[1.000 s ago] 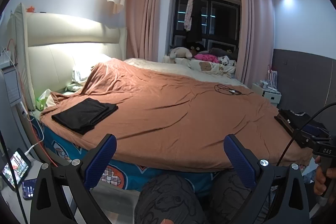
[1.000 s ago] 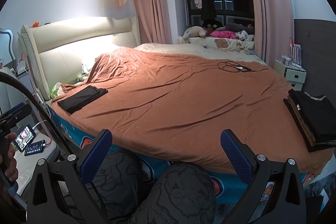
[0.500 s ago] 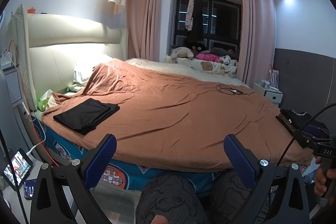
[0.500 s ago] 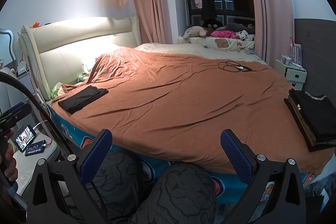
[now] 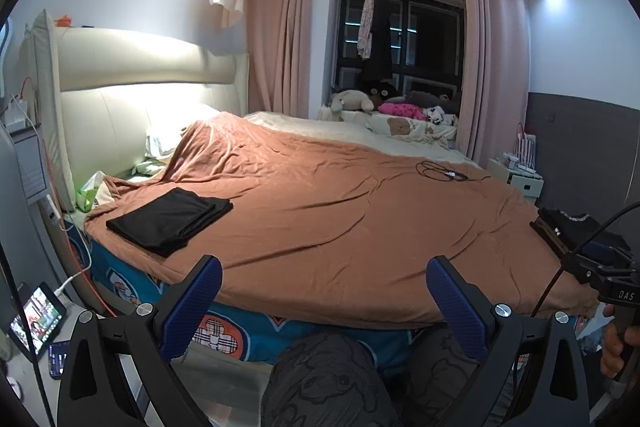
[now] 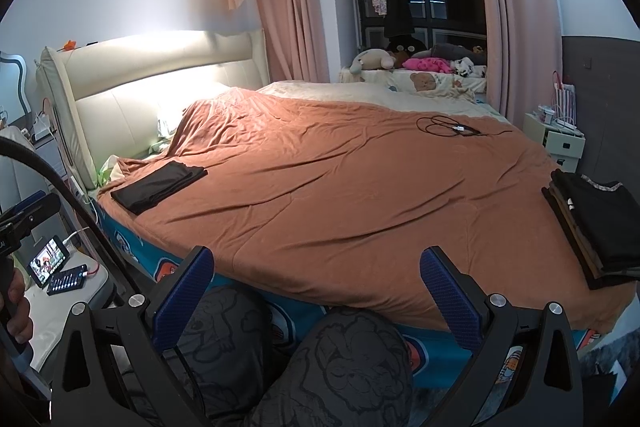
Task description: Fold small clothes
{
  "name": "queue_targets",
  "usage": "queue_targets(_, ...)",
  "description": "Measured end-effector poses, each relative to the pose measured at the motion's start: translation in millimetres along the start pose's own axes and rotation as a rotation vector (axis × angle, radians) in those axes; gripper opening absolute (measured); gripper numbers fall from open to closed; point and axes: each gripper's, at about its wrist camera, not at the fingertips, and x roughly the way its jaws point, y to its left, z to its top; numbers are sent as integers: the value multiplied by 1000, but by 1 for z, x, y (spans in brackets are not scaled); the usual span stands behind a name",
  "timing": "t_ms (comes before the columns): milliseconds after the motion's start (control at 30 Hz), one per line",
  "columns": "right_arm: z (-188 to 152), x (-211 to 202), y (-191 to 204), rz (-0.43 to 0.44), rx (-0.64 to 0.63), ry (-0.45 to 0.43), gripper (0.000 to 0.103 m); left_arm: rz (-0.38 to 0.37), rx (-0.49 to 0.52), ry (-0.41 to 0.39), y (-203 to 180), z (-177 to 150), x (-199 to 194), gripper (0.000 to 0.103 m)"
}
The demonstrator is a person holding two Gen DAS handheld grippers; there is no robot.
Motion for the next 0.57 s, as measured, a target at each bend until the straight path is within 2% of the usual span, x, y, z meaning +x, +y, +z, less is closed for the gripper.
queue_targets(367,0,3,-3,-1,2,8,103,11,-16,2,1,0,2,102)
queue_targets(567,0,4,-3,-2,7,15,103,-11,-7,13,-2,-1,4,103)
